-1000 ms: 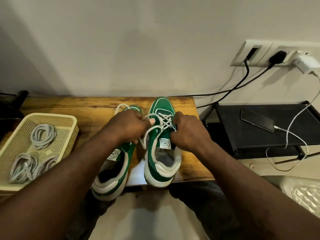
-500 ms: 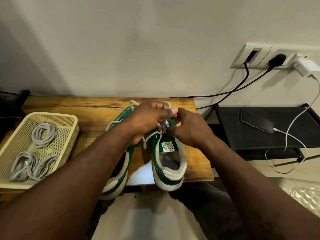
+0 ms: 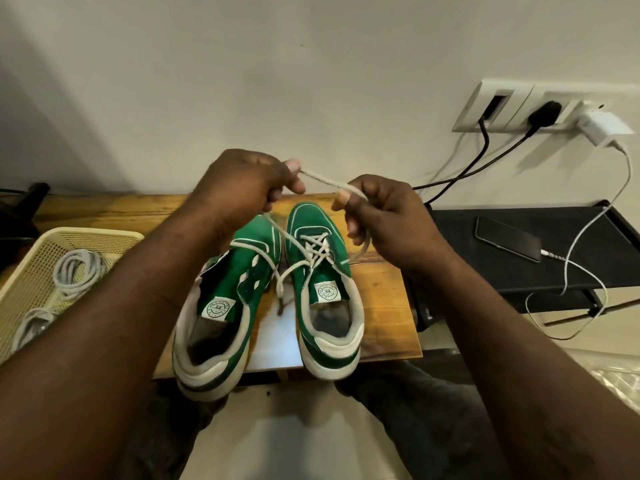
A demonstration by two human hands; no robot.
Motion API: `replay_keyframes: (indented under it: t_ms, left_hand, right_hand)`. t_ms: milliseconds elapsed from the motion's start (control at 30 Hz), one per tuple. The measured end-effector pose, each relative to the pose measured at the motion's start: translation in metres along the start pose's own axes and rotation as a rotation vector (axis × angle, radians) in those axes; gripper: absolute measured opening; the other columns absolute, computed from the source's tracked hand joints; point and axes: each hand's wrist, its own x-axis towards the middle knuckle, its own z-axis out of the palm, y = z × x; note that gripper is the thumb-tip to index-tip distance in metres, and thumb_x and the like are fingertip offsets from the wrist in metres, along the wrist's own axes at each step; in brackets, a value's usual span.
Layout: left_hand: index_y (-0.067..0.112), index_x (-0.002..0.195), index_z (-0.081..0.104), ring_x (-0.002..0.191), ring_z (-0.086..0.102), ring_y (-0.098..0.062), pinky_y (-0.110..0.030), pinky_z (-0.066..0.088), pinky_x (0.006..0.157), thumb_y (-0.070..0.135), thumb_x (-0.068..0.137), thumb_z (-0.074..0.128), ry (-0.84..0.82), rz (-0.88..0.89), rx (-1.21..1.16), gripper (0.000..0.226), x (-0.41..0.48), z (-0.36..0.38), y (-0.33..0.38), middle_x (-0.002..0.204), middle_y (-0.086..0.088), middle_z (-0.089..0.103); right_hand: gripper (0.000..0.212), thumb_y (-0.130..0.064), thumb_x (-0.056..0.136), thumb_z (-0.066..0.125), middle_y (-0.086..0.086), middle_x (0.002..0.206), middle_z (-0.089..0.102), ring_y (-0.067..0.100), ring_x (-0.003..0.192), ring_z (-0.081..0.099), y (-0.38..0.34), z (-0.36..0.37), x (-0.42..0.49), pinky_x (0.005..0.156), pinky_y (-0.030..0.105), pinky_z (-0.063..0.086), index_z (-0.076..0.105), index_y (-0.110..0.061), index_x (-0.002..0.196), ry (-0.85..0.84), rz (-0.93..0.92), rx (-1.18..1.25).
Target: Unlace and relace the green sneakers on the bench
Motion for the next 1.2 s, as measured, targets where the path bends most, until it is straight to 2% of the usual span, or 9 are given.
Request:
replay_keyframes:
  t_ms: [100, 200, 300, 367, 533, 700, 867, 1067, 1200]
  left_hand:
    - [0.026, 0.084, 0.082, 0.085, 0.066, -0.014, -0.033, 0.049, 0.083, 0.035, 0.101, 0.067, 0.082, -0.054, 0.449, 0.024, 0.008, -0.015, -0.019, 0.097, 0.002, 0.079]
    - [0.03, 0.115, 0.076, 0.098, 0.063, -0.02, -0.031, 0.045, 0.084, 0.036, 0.098, 0.071, -0.088, -0.105, 0.764, 0.018, 0.0, -0.009, -0.027, 0.124, -0.005, 0.071]
    - [0.039, 0.145, 0.058, 0.132, 0.05, -0.025, -0.043, 0.043, 0.107, 0.041, 0.093, 0.075, -0.204, 0.198, 0.797, 0.055, -0.011, 0.013, -0.024, 0.146, 0.001, 0.055]
    - [0.035, 0.146, 0.058, 0.128, 0.051, -0.02, -0.037, 0.045, 0.101, 0.037, 0.096, 0.073, -0.22, 0.335, 0.73, 0.053, -0.016, 0.027, -0.016, 0.139, 0.006, 0.061]
    - [0.029, 0.119, 0.077, 0.081, 0.063, -0.006, -0.021, 0.041, 0.065, 0.026, 0.1, 0.07, -0.103, 0.317, 0.69, 0.021, -0.011, 0.032, -0.016, 0.097, 0.008, 0.076]
    - [0.032, 0.113, 0.078, 0.079, 0.064, -0.006, -0.027, 0.043, 0.069, 0.036, 0.1, 0.069, -0.141, 0.18, 0.796, 0.017, -0.01, 0.02, -0.023, 0.098, 0.008, 0.077]
    - [0.035, 0.139, 0.063, 0.115, 0.065, -0.014, -0.033, 0.048, 0.092, 0.034, 0.097, 0.073, -0.201, 0.269, 0.667, 0.044, -0.02, 0.032, -0.018, 0.129, 0.008, 0.072]
    - [0.032, 0.119, 0.075, 0.081, 0.065, 0.003, -0.019, 0.045, 0.07, 0.028, 0.097, 0.074, -0.103, 0.248, 0.55, 0.023, -0.017, 0.036, -0.022, 0.091, 0.015, 0.076]
    - [0.032, 0.096, 0.076, 0.077, 0.064, -0.001, -0.022, 0.043, 0.063, 0.025, 0.098, 0.071, -0.042, 0.184, 0.45, 0.008, -0.014, 0.039, -0.026, 0.082, 0.014, 0.071]
  right_hand:
    - [0.031, -0.031, 0.108, 0.058, -0.001, 0.06, 0.051, 0.011, 0.054, 0.043, -0.001, -0.012, 0.001, 0.051, 0.029, 0.04, 0.072, -0.008, 0.092, 0.056, 0.07, 0.08]
    - [0.036, -0.033, 0.109, 0.054, -0.006, 0.058, 0.05, 0.009, 0.052, 0.041, 0.007, -0.009, 0.001, 0.054, 0.029, 0.035, 0.071, -0.01, 0.087, -0.009, 0.132, -0.095]
    - [0.03, -0.022, 0.106, 0.053, -0.009, 0.059, 0.054, 0.005, 0.055, 0.045, 0.011, 0.004, -0.001, 0.061, 0.033, 0.036, 0.07, -0.012, 0.084, -0.082, 0.187, -0.119]
    - [0.029, -0.025, 0.106, 0.055, -0.008, 0.066, 0.058, 0.006, 0.061, 0.05, 0.007, 0.011, 0.001, 0.065, 0.036, 0.041, 0.069, -0.012, 0.083, -0.073, 0.157, -0.162]
    - [0.027, -0.03, 0.107, 0.059, -0.005, 0.07, 0.061, -0.001, 0.057, 0.049, 0.001, 0.004, 0.0, 0.062, 0.027, 0.04, 0.071, -0.012, 0.09, -0.08, 0.161, -0.264]
    - [0.012, -0.021, 0.104, 0.064, -0.004, 0.079, 0.074, -0.005, 0.059, 0.06, 0.004, 0.003, -0.002, 0.059, 0.017, 0.044, 0.074, -0.018, 0.097, -0.019, 0.173, -0.371]
    - [0.017, -0.024, 0.089, 0.083, -0.001, 0.075, 0.075, 0.006, 0.06, 0.069, 0.001, 0.018, -0.002, 0.055, 0.026, 0.053, 0.068, -0.016, 0.087, 0.154, 0.158, -0.248]
    - [0.002, -0.022, 0.093, 0.079, -0.005, 0.078, 0.076, 0.0, 0.066, 0.067, 0.004, 0.018, 0.0, 0.062, 0.024, 0.053, 0.079, -0.02, 0.093, 0.128, 0.227, -0.106]
    - [0.015, -0.027, 0.088, 0.084, -0.001, 0.08, 0.077, 0.007, 0.067, 0.073, 0.006, 0.017, 0.001, 0.058, 0.025, 0.054, 0.071, -0.021, 0.093, 0.169, 0.276, -0.122]
